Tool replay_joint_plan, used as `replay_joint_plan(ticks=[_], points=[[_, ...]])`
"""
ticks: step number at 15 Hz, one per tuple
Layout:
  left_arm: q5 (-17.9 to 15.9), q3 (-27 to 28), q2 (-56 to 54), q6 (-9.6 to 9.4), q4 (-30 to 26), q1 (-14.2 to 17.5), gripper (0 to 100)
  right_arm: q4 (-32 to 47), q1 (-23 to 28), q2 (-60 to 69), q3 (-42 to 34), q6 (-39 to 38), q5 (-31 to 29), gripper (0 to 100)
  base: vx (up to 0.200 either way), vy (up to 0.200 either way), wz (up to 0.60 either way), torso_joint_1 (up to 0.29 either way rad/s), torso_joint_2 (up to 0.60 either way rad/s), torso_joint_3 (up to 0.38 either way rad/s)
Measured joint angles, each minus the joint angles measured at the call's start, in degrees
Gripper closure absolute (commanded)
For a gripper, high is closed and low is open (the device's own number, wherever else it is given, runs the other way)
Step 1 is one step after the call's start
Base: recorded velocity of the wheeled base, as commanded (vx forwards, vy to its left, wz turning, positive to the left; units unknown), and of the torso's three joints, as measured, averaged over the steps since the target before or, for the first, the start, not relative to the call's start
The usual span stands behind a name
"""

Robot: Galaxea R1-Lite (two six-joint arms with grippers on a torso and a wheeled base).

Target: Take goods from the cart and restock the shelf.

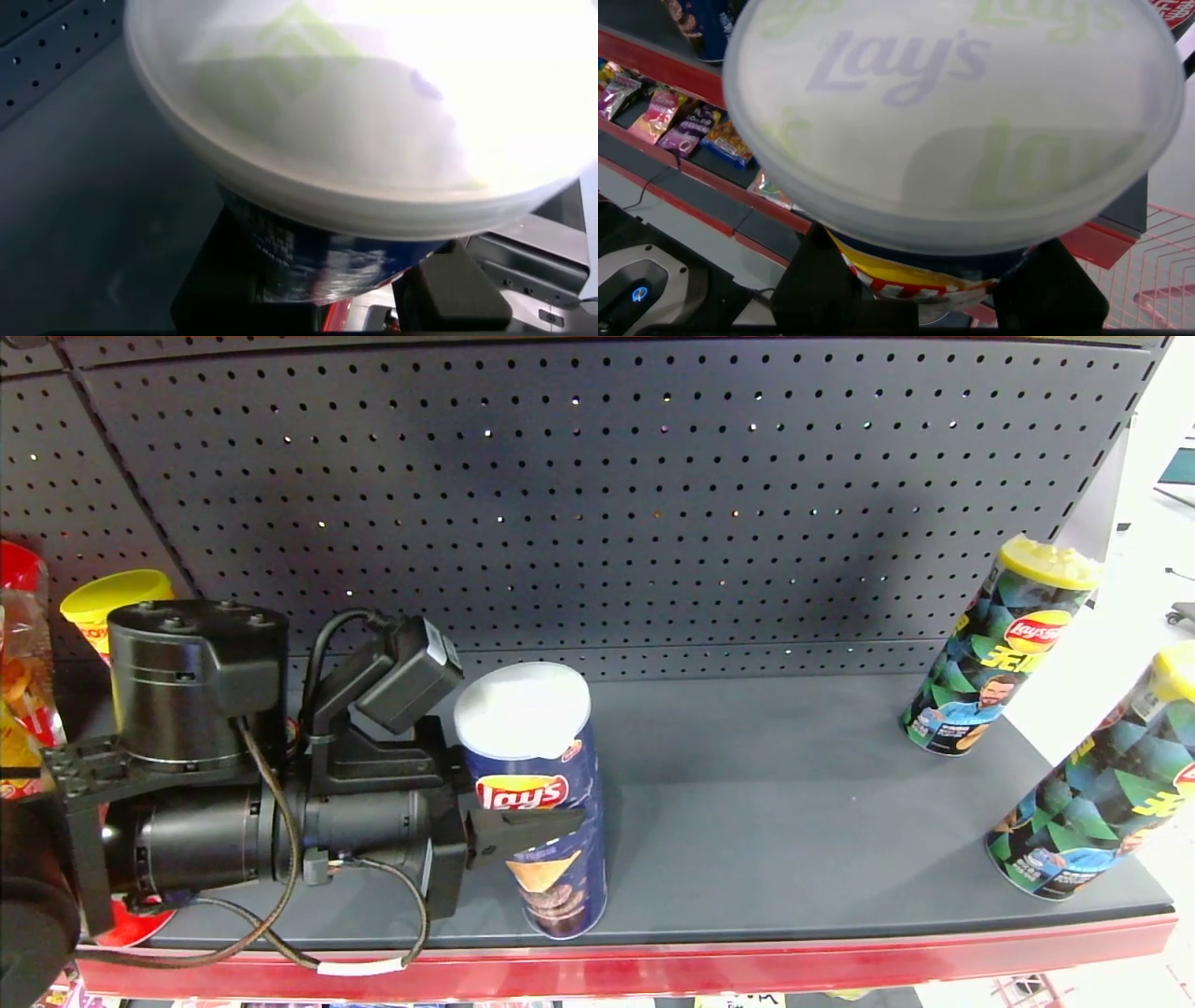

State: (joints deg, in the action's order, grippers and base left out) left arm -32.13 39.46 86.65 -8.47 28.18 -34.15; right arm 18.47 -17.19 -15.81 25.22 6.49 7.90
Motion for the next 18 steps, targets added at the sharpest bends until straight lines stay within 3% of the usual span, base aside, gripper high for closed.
replay_joint_plan(ticks=[8,9,18], points=[[1.0,-2.0,-0.3,-0.45,0.6,0.0,100,0.0,0.0,0.1,0.2,0.0,0.0,100,0.0,0.0,0.0,0.0,0.0,0.0],[1.2,-2.0,-0.3,-0.45,0.5,0.0,0,0.0,0.0,0.1,0.2,0.0,0.0,100,0.0,0.0,0.0,0.0,0.0,0.0],[3.3,-4.5,-2.5,-0.41,0.3,0.3,0,0.0,0.0,0.1,0.1,0.0,0.0,100,0.0,0.0,0.0,0.0,0.0,0.0]])
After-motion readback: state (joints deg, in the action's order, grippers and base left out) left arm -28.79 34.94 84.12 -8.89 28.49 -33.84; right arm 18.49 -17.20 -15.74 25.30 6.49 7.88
